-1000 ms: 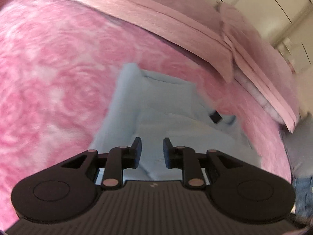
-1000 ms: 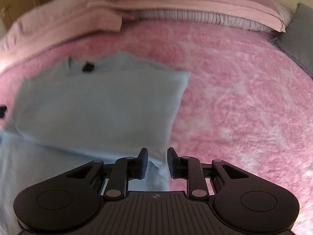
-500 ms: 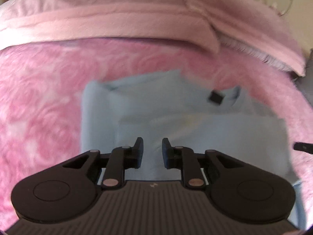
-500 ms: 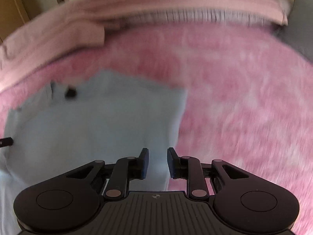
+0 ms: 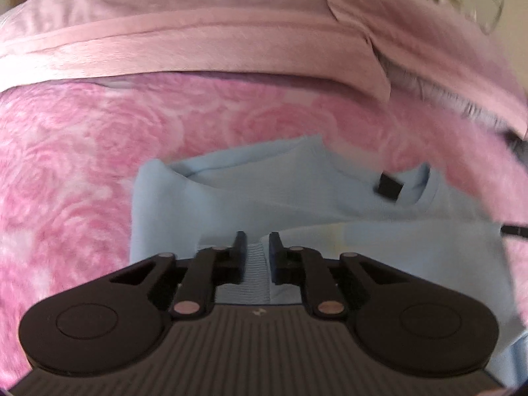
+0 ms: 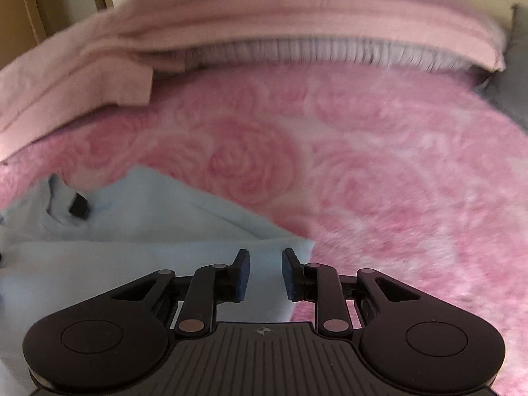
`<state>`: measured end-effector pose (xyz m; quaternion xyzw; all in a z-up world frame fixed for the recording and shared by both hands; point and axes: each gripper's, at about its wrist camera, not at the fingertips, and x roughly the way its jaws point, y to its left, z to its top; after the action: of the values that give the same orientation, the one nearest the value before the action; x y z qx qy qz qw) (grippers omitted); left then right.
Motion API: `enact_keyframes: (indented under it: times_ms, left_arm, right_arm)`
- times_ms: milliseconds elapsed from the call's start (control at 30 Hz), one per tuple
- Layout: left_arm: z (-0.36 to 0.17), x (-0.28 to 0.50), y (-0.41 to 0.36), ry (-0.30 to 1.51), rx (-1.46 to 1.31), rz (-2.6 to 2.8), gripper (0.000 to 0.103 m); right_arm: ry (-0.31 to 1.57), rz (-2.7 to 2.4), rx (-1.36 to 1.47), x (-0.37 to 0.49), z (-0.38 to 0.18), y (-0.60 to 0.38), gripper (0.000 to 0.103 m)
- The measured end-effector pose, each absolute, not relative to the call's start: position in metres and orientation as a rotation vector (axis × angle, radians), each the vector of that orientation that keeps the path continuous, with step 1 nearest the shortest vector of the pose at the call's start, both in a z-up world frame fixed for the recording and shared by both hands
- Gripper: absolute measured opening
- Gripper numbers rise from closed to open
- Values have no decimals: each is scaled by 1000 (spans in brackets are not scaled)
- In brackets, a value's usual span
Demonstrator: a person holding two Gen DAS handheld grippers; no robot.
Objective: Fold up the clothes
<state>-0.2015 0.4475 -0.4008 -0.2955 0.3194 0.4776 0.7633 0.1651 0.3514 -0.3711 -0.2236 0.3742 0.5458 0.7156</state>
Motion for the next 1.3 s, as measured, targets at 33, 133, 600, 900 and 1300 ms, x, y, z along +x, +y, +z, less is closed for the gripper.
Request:
enact_keyframes:
  times_ms: [33, 133, 600, 900, 1300]
  left_arm:
    - [-398, -204, 444, 687, -652, 1038, 11]
    - [-405, -209, 432, 770, -598, 1041, 12]
    - [-390, -285, 351, 788, -664, 930, 11]
    - [-398, -381, 276, 864, -765, 857, 6]
    - [-381, -387, 233, 726, -773, 918, 7]
  right_arm:
    - [819, 1226, -495, 160, -365, 345, 24]
    - [837, 1283, -527, 142, -364, 325, 24]
    - [873, 1187, -545, 83, -353, 234, 24]
    - [987, 910, -624, 15, -374, 97, 24]
    - [879, 1023, -598, -29, -346, 97, 24]
